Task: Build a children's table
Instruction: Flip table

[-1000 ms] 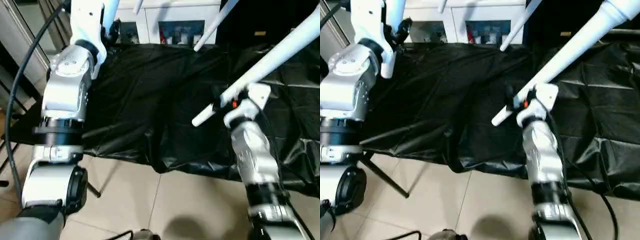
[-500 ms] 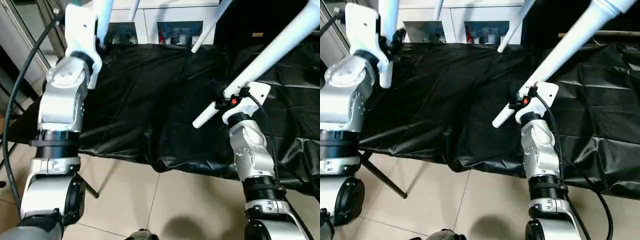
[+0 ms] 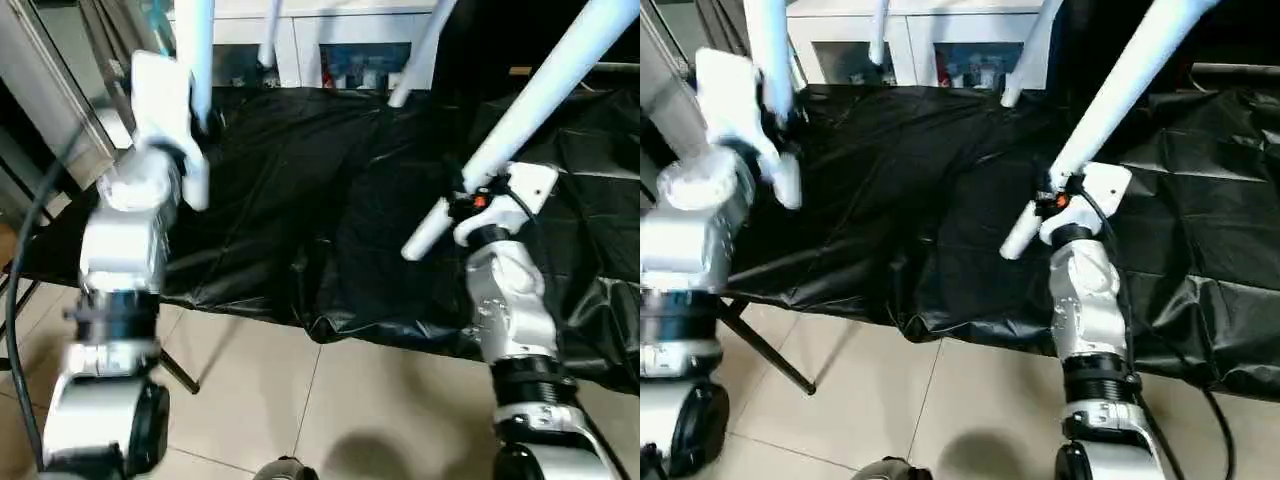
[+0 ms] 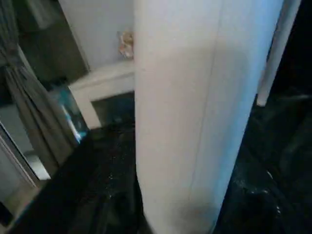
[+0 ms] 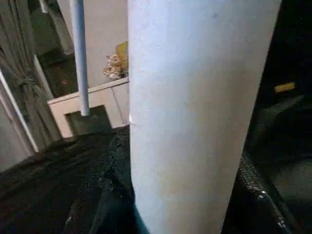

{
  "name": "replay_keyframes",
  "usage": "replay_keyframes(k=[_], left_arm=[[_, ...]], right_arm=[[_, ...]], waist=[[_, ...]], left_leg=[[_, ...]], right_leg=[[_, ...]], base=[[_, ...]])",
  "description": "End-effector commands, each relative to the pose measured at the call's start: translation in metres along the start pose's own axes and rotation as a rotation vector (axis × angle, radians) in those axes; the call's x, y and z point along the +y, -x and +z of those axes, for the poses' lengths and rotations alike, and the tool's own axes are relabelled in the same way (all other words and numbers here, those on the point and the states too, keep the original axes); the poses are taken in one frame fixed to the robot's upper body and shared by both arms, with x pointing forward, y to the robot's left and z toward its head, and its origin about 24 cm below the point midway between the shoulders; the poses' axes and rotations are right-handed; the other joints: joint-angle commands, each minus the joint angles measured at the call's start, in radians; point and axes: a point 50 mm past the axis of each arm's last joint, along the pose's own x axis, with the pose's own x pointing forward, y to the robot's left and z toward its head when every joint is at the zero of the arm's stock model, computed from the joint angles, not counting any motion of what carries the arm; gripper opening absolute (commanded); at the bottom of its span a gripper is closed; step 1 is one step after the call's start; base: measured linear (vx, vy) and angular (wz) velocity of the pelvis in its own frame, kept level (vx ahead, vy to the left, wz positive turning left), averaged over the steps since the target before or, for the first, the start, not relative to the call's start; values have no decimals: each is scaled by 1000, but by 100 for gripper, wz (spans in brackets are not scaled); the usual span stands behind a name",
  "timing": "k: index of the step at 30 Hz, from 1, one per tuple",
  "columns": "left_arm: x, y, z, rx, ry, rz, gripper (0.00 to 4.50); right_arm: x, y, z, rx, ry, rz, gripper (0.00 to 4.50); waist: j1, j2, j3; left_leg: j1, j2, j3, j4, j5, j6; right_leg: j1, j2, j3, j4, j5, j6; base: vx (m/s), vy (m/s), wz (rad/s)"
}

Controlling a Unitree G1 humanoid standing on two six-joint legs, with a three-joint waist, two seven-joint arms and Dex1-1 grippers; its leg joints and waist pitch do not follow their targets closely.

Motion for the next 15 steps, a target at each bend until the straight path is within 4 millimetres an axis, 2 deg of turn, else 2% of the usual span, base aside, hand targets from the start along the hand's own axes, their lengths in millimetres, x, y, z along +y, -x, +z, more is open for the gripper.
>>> replay_keyframes(k=[1, 2, 3, 5, 8, 9, 11, 14, 15], left_arm=[[-20, -2, 0, -29, -22, -102, 164], [-21, -2, -1, -28, -21, -103, 164], [-26, -1, -11, -11, -10, -117, 163], [-32, 0, -25, 11, -2, -131, 163], [-35, 0, -35, 25, 6, -134, 161], [-39, -1, -44, 37, 18, -136, 161], [-42, -1, -53, 51, 28, -138, 161], [-47, -2, -69, 77, 38, -136, 161], [-48, -2, -74, 89, 42, -131, 161]], right_arm=[[18, -4, 20, -104, 79, 57, 152], [17, -4, 20, -104, 80, 55, 152], [15, -1, 20, -109, 80, 24, 152], [9, 3, 18, -108, 92, -25, 152], [6, 8, 15, -95, 119, -57, 152], [2, 12, 12, -83, 154, -102, 152], [1, 15, 9, -70, 165, -119, 152], [2, 19, 3, -42, 172, -109, 152], [4, 19, 1, -35, 175, -95, 152]], waist=[[-6, -21, -93], [-6, -21, -93], [-7, -15, -94], [-10, -20, -91], [-12, -18, -89], [-13, -18, -87], [-18, -19, -86], [-24, -17, -81], [-32, -17, -74]], left_leg=[[43, 73, -28, -68, -5, 142], [43, 73, -28, -68, -5, 142], [43, 74, -28, -68, -9, 147], [42, 74, -27, -70, -35, 141], [42, 75, -29, -75, -79, 123], [50, 76, -26, -79, -119, 102], [48, 77, -27, -86, -150, 82], [59, 80, -24, -96, -239, 43], [66, 80, -22, -107, -324, 7]], right_leg=[[47, -55, 32, -54, 6, -238], [47, -55, 32, -54, 6, -238], [45, -54, 31, -55, 8, -238], [45, -53, 30, -59, -6, -235], [46, -55, 30, -64, -40, -224], [40, -52, 32, -72, -66, -214], [43, -53, 32, -72, -81, -206], [38, -52, 34, -82, -142, -184], [38, -52, 34, -93, -208, -167]], base=[[0, 0, 0], [0, 0, 0], [0, 0, 0], [0, 0, 0], [0, 0, 0], [0, 0, 0], [0, 0, 0], [0, 0, 0], [0, 0, 0]])
